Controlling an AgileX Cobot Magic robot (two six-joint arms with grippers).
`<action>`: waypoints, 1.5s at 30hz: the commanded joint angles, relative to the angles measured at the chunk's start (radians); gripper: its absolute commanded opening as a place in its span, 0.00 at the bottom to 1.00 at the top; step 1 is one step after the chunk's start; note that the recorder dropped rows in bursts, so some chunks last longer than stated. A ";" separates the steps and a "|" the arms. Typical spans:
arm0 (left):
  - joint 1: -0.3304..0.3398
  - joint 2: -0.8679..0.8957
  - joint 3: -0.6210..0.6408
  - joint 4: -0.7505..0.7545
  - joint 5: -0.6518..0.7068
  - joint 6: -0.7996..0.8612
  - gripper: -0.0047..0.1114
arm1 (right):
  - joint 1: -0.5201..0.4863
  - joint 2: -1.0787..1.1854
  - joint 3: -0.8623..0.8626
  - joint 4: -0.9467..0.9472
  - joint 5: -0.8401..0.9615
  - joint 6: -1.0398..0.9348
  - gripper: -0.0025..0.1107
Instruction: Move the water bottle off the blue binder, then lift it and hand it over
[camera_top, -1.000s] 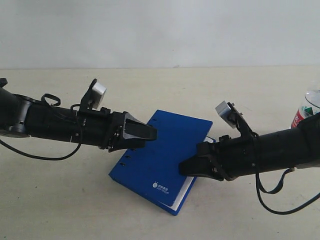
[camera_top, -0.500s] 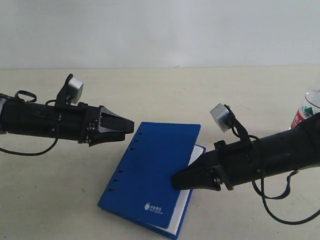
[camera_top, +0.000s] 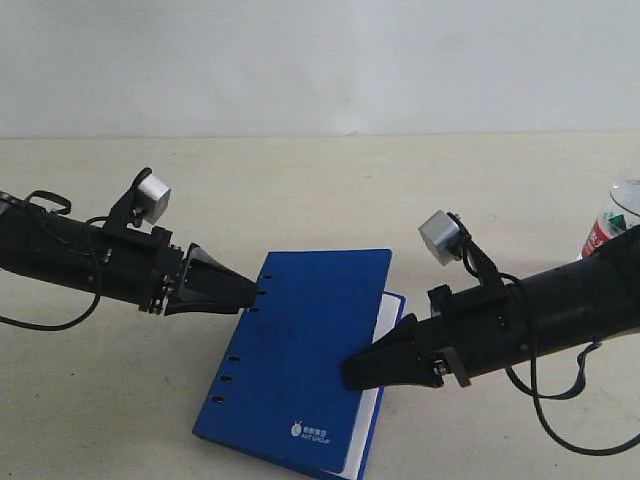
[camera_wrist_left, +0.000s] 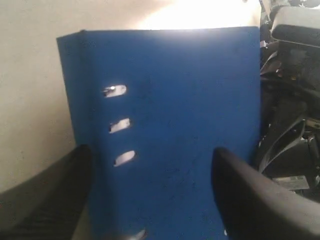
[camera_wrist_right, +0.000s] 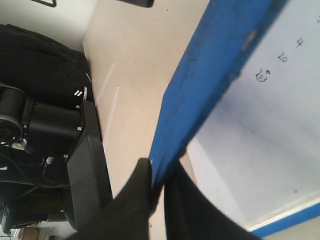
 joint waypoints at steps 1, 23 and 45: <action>0.002 0.012 -0.004 0.012 -0.005 0.001 0.59 | -0.002 -0.070 0.002 -0.015 0.034 -0.022 0.02; -0.038 0.100 -0.004 -0.234 0.062 0.051 0.59 | -0.002 -0.182 0.002 -0.064 0.034 0.043 0.02; -0.163 0.095 -0.004 -0.316 0.062 0.092 0.12 | -0.002 -0.182 0.002 -0.124 -0.400 0.349 0.04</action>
